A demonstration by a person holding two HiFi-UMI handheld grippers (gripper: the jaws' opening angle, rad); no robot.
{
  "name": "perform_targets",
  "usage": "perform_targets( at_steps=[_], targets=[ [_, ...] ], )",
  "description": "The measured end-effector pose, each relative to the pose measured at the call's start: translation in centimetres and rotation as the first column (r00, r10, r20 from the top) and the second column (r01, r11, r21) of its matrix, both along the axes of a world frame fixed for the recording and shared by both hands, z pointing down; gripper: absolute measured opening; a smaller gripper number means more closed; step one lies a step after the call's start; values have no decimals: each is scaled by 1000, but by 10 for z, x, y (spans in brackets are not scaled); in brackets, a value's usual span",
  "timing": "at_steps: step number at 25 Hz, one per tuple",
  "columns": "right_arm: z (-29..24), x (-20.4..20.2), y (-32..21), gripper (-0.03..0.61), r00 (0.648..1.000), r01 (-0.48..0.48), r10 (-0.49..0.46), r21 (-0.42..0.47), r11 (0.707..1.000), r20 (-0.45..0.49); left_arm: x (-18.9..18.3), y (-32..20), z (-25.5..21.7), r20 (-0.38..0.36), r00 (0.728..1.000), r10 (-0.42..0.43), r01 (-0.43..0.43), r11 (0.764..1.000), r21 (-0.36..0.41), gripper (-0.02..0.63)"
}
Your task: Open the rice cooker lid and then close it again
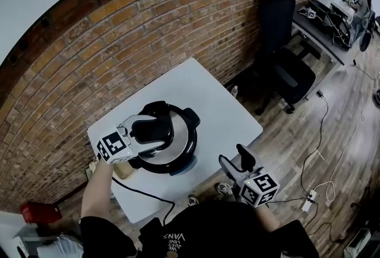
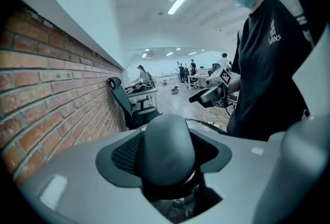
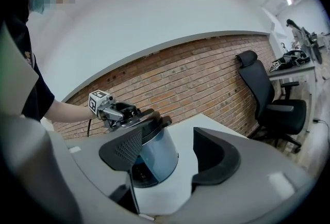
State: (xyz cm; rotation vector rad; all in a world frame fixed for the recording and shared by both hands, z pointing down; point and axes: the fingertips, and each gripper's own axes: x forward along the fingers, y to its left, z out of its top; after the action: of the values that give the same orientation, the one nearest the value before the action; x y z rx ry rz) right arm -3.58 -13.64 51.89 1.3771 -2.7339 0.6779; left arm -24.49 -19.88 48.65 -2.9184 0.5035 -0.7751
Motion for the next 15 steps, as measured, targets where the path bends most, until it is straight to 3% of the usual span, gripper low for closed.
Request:
perform_targets(
  at_steps=[8, 15],
  targets=[
    [0, -10, -10, 301, 996, 89, -89, -3, 996, 12, -7, -7, 0, -7, 982, -187, 187, 982, -7, 281],
    [0, -14, -15, 301, 986, 168, -168, -3, 986, 17, -11, -9, 0, -8, 940, -342, 342, 940, -11, 281]
  ],
)
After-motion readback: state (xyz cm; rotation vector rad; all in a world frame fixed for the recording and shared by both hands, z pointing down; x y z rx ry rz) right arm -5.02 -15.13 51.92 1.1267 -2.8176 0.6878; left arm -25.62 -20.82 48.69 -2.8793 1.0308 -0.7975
